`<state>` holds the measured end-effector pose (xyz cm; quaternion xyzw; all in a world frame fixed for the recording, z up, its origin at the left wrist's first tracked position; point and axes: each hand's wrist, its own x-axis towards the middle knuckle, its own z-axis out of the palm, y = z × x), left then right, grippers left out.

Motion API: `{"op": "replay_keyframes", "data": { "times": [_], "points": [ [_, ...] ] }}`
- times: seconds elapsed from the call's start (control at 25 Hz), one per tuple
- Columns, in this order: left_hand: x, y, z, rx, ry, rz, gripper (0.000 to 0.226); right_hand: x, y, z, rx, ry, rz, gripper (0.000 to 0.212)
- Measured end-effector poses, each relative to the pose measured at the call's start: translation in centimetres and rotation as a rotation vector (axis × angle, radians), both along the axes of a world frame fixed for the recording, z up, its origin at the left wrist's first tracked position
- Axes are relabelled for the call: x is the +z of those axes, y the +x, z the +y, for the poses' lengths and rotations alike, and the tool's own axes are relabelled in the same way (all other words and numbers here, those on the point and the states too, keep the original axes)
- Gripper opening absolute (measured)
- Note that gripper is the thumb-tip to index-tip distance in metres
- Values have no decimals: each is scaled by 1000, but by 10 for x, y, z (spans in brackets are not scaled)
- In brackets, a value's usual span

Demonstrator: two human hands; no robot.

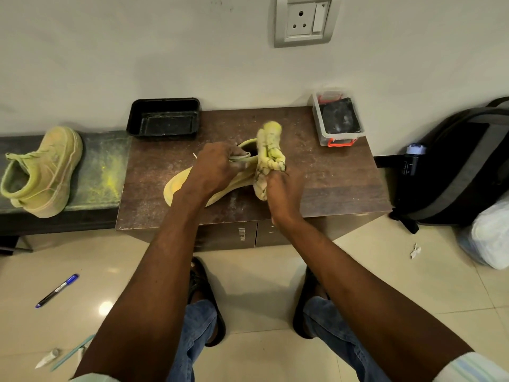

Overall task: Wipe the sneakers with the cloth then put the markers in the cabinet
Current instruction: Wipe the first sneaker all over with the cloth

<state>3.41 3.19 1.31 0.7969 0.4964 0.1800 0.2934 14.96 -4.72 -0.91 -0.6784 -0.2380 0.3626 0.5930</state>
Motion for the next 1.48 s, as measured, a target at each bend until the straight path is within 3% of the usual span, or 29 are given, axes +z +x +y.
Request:
{"op": "replay_keyframes", "data": {
  "times": [0.08,0.16,0.28,0.44,0.56,0.68,0.84,0.96,1.12,1.32,1.48],
  "points": [
    [1,1,0,2,-2,8,31,-1,-4,0,-37,-25,7,30],
    [0,0,2,-15,-5,25,30,-3,-5,2,4,-2,-33,37],
    [1,-1,3,-3,-14,30,31,-6,-3,3,-66,-66,70,31],
    [2,1,0,-12,-7,36,28,-3,-5,2,-3,53,-64,35],
    [5,1,0,6,-21,41,32,-8,0,4,-94,-4,25,36],
    [2,2,3,8,-21,45,34,-6,2,4,9,29,-44,37],
    [2,-1,6,-89,-139,-30,37,-16,28,4,-114,-119,106,32],
    [5,3,3,-326,-257,-26,38,-11,56,4,-93,-53,-42,35],
    [6,6,1,-463,-347,-4,39,-1,68,-1,16,51,-162,35],
    [8,-2,-6,-414,-456,-44,44,0,67,1,328,-171,-392,24],
    [17,-11,-6,-273,-404,-30,77,-10,68,1,389,-283,-406,16]
  ]
}}
